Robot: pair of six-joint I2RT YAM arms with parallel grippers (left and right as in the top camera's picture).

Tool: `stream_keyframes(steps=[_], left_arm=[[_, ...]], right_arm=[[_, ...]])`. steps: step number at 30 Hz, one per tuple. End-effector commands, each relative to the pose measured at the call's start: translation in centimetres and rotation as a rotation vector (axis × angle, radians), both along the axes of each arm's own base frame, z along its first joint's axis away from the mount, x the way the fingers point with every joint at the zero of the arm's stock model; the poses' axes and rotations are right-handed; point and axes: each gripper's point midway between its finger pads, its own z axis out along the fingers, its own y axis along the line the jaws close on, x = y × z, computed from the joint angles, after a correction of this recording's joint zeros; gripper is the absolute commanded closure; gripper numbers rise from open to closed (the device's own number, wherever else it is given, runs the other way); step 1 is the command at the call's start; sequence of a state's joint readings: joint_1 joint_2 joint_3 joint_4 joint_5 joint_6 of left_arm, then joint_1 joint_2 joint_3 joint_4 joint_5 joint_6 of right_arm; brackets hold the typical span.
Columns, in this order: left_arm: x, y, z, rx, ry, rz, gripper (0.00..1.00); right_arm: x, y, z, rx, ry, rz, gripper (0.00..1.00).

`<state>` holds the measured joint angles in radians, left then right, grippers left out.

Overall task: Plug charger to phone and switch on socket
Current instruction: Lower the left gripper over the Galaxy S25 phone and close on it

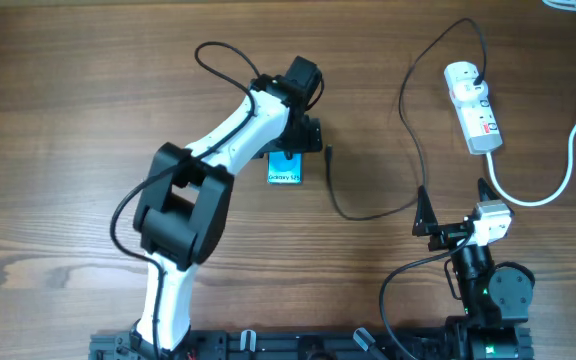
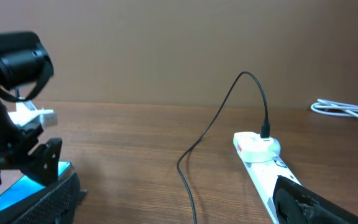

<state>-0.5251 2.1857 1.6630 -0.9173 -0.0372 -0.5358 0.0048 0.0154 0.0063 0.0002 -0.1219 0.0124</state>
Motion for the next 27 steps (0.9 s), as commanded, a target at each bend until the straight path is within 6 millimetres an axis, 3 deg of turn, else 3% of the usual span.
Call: stream_keyframes(steps=[1, 12, 19, 27], left_arm=[[0.0, 0.3, -1.3, 0.049, -0.004, -0.026, 0.00], [-0.3, -0.1, -2.3, 0.085, -0.005, -0.059, 0.00], [-0.4, 0.7, -3.5, 0.107, 0.024, -0.094, 0.00], [-0.2, 0.9, -3.6, 0.105, 0.027, -0.100, 0.00]], right_arm=[[0.0, -0.4, 0.2, -0.012, -0.011, -0.021, 0.00], [0.0, -0.4, 0.2, -0.012, -0.011, -0.021, 0.00], [0.0, -0.4, 0.2, -0.012, -0.011, -0.021, 0.00], [0.0, -0.4, 0.2, -0.012, -0.011, -0.021, 0.00]])
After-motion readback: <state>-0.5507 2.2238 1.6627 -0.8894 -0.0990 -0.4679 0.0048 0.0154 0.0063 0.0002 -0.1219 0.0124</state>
